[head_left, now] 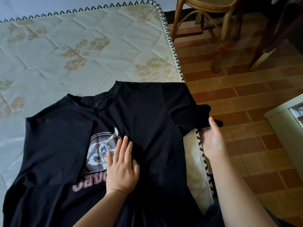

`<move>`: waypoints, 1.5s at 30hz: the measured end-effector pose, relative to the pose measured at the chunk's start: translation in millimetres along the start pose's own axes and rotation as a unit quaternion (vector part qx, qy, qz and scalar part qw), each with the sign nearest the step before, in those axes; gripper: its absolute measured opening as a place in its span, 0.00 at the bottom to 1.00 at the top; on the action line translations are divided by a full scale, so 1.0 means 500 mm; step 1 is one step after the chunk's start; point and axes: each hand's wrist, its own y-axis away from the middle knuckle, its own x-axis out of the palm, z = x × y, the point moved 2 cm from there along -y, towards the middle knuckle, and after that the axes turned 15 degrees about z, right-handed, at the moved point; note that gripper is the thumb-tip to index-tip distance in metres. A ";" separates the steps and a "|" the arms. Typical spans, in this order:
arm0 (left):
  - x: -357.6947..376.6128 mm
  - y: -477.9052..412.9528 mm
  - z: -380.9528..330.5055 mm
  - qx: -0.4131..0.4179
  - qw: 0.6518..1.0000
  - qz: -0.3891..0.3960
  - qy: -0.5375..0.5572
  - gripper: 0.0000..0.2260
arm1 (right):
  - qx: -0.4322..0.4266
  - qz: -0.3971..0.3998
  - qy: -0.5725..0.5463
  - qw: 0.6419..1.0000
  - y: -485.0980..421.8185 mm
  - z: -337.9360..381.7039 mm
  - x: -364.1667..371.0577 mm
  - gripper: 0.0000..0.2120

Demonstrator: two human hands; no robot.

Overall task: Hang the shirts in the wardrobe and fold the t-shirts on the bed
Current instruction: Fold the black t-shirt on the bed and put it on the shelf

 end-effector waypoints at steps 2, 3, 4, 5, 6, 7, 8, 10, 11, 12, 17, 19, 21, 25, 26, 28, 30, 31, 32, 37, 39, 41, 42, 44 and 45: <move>0.000 -0.001 0.000 0.000 1.000 0.000 -0.006 0.26 | -0.018 0.008 -0.045 0.999 -0.005 0.008 0.003 0.14; 0.000 -0.001 -0.001 0.001 1.000 -0.001 -0.008 0.26 | -0.024 0.002 -0.069 0.997 -0.008 0.013 0.005 0.13; 0.000 -0.001 -0.002 0.000 1.000 -0.002 -0.008 0.26 | -0.027 -0.011 -0.092 0.995 -0.013 0.017 0.008 0.12; -0.001 -0.002 -0.002 0.000 1.000 -0.003 -0.009 0.27 | -0.028 -0.027 -0.115 0.993 -0.017 0.021 0.012 0.13; -0.001 -0.001 -0.002 -0.001 1.000 -0.003 -0.010 0.27 | -0.028 -0.041 -0.136 0.989 -0.021 0.025 0.015 0.13; -0.002 -0.001 -0.002 -0.001 1.000 -0.002 -0.012 0.27 | -0.030 -0.056 -0.155 0.986 -0.025 0.029 0.019 0.12; -0.004 -0.001 -0.002 -0.001 1.000 -0.001 -0.014 0.27 | -0.037 -0.075 -0.169 0.982 -0.027 0.035 0.025 0.11; -0.007 0.000 -0.002 -0.003 1.000 0.003 -0.014 0.27 | -0.058 -0.119 -0.157 0.979 -0.023 0.053 0.048 0.09; -0.009 0.000 -0.003 -0.003 1.000 0.003 -0.014 0.27 | -0.074 -0.147 -0.133 0.977 -0.016 0.064 0.067 0.09; -0.011 0.000 -0.003 -0.003 1.000 0.001 -0.014 0.26 | -0.097 -0.168 -0.101 0.976 -0.009 0.070 0.090 0.10; -0.012 0.002 -0.003 0.003 1.000 -0.011 -0.008 0.26 | -0.203 -0.075 0.329 0.919 0.045 0.011 0.229 0.15; -0.014 0.002 -0.004 0.004 1.000 -0.011 -0.001 0.26 | -0.206 0.091 0.582 0.782 0.057 -0.046 0.254 0.24; -0.014 0.002 -0.004 0.009 1.000 -0.017 -0.006 0.25 | -0.141 0.229 0.732 0.626 0.050 -0.108 0.243 0.30; -0.013 0.002 -0.003 0.019 0.999 -0.028 -0.009 0.27 | -0.085 0.263 0.830 0.484 0.040 -0.162 0.198 0.35; -0.013 0.001 -0.003 0.015 1.000 -0.023 -0.012 0.28 | -0.100 0.264 0.837 0.469 0.041 -0.165 0.198 0.34; -0.014 -0.001 -0.003 0.013 1.000 -0.013 -0.013 0.28 | -0.113 0.266 0.854 0.432 0.040 -0.172 0.197 0.34; -0.015 0.000 -0.002 0.014 1.000 -0.001 -0.007 0.28 | -0.108 0.258 0.867 0.413 0.037 -0.177 0.196 0.34; -0.016 0.000 -0.003 0.012 1.000 0.003 -0.010 0.27 | -0.117 0.250 0.869 0.410 0.040 -0.177 0.196 0.34; -0.017 0.000 -0.003 0.009 1.000 0.005 -0.014 0.27 | -0.137 0.249 0.865 0.414 0.041 -0.177 0.195 0.34; -0.020 0.005 0.000 0.000 1.000 0.007 0.005 0.26 | -0.191 0.251 0.801 0.508 0.054 -0.172 0.196 0.31; -0.021 0.006 0.000 -0.005 1.000 0.009 0.014 0.26 | -0.182 0.255 0.804 0.505 0.061 -0.170 0.200 0.32; -0.020 0.006 -0.002 -0.004 1.000 0.020 0.015 0.26 | -0.150 0.263 0.827 0.473 0.065 -0.176 0.193 0.30; -0.020 0.007 -0.002 0.000 1.000 0.031 0.005 0.26 | -0.123 0.260 0.840 0.460 0.069 -0.179 0.187 0.30; -0.019 0.006 0.000 0.019 0.999 0.032 0.013 0.26 | -0.084 0.249 0.852 0.452 0.075 -0.188 0.173 0.30; -0.019 0.005 0.003 0.026 0.998 0.018 0.063 0.26 | -0.079 0.249 0.852 0.453 0.078 -0.189 0.170 0.30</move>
